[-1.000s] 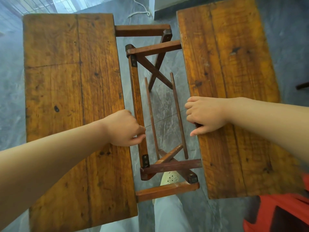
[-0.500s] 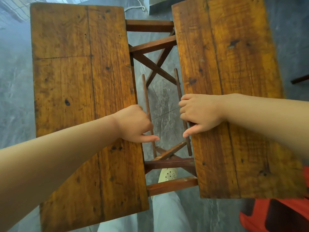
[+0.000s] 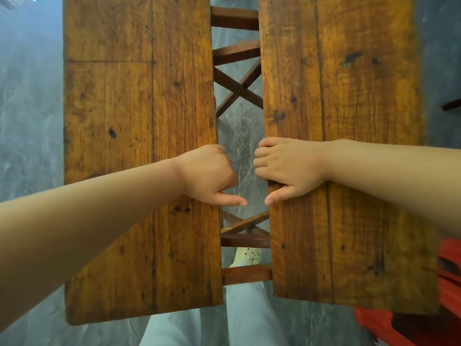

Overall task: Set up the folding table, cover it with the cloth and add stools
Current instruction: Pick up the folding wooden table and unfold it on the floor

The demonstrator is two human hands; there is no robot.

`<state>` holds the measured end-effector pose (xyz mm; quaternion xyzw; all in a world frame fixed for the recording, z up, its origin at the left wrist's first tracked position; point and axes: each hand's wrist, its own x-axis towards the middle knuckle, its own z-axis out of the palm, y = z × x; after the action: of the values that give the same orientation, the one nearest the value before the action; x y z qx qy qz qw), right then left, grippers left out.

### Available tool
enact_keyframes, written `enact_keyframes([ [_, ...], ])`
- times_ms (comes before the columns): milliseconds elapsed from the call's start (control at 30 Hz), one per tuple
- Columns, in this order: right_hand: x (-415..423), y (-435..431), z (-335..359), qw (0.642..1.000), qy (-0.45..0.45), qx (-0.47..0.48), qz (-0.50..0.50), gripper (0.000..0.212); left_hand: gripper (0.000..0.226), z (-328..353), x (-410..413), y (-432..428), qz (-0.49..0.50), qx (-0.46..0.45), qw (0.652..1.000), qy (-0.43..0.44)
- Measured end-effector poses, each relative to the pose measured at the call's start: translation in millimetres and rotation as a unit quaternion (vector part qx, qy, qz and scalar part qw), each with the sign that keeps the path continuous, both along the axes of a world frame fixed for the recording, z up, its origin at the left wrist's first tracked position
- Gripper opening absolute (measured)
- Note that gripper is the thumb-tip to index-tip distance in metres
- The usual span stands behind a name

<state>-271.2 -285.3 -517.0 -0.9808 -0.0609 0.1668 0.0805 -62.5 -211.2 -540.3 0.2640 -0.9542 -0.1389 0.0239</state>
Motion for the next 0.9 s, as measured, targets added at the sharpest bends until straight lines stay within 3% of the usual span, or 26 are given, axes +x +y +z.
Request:
enact_keyframes([
  [567,-6,12,-49,0.997,-0.049,0.005,-0.058,0.063,0.073,-45,4,-12,-0.025,-0.065,0.998,-0.005],
  [900,48,-7,-60,0.998,-0.049,-0.019,-0.021,0.069,0.078,-52,47,4,0.079,-0.005,0.996,-0.044],
])
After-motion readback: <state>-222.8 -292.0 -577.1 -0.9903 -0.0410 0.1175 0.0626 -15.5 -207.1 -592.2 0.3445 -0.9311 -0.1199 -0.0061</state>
